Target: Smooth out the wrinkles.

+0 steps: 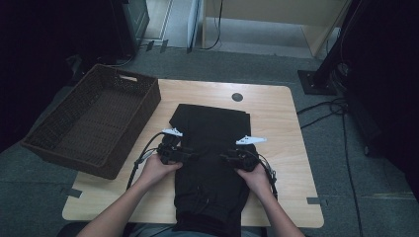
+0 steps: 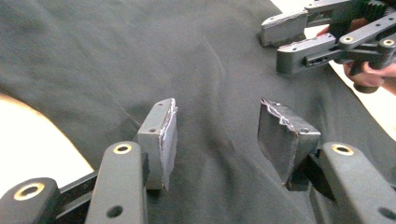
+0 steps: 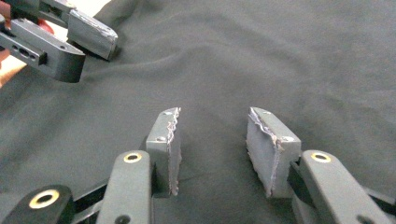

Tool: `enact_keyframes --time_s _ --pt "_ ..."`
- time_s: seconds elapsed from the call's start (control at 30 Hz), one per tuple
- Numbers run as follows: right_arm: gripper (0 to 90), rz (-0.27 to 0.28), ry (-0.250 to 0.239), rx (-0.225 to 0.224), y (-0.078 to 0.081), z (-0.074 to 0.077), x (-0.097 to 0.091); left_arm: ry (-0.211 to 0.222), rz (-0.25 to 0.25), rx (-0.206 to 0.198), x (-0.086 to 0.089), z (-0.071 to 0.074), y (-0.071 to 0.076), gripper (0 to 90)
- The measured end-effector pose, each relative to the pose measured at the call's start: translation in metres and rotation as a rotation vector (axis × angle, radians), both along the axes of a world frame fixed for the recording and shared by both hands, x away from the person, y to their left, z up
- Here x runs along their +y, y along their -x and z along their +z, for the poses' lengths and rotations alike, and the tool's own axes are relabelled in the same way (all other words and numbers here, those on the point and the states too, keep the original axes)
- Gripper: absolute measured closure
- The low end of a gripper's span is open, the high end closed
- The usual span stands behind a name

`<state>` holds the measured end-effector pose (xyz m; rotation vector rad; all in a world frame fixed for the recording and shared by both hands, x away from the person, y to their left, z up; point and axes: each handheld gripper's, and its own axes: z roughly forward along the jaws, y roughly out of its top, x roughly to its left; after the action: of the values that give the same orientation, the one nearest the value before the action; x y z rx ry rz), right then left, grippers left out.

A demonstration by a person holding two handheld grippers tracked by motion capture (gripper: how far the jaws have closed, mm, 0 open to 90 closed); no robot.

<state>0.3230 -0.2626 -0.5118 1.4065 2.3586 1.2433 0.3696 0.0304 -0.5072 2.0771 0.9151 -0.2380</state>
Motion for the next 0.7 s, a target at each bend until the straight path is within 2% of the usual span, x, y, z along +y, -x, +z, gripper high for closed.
enact_keyframes --time_s 0.13,0.23,0.27,0.3,0.33,0.5,0.53,0.57,0.63,0.67,0.7 --pt "54.7 -0.013 -0.001 0.004 -0.002 0.001 -0.004 0.003 0.002 -0.015 0.003 0.002 -0.004 46.1" --pt "53.2 -0.039 0.005 -0.027 -0.007 0.000 -0.010 -0.013 0.005 -0.041 0.006 0.010 -0.020 45.8" --pt "53.2 -0.039 0.005 -0.027 -0.007 0.000 -0.010 -0.013 0.005 -0.041 0.006 0.010 -0.020 45.8" --pt "52.9 -0.049 0.011 -0.025 -0.011 0.000 -0.013 -0.009 0.008 -0.035 0.009 0.013 -0.030 46.1" --pt "52.3 -0.044 0.018 -0.005 -0.016 0.002 -0.015 -0.008 0.010 -0.034 0.010 0.015 -0.034 46.2" --pt "52.1 -0.078 0.017 -0.026 -0.037 0.009 -0.024 -0.011 0.016 -0.029 0.014 0.020 -0.061 46.1" --pt "52.0 -0.080 0.022 -0.030 -0.041 0.010 -0.026 -0.011 0.016 -0.029 0.014 0.020 -0.061 45.9" --pt "51.5 -0.090 0.027 -0.033 -0.048 0.010 -0.028 -0.014 0.026 -0.027 0.014 0.021 -0.072 45.8" --pt "50.7 -0.107 0.032 -0.034 -0.056 0.011 -0.032 -0.032 0.032 -0.031 0.014 0.021 -0.083 45.5" --pt "50.4 -0.120 0.026 -0.036 -0.062 0.011 -0.035 -0.032 0.032 -0.031 0.014 0.021 -0.083 45.3" --pt "50.1 -0.126 0.030 -0.035 -0.066 0.011 -0.038 -0.035 0.041 -0.033 0.016 0.022 -0.092 45.2"
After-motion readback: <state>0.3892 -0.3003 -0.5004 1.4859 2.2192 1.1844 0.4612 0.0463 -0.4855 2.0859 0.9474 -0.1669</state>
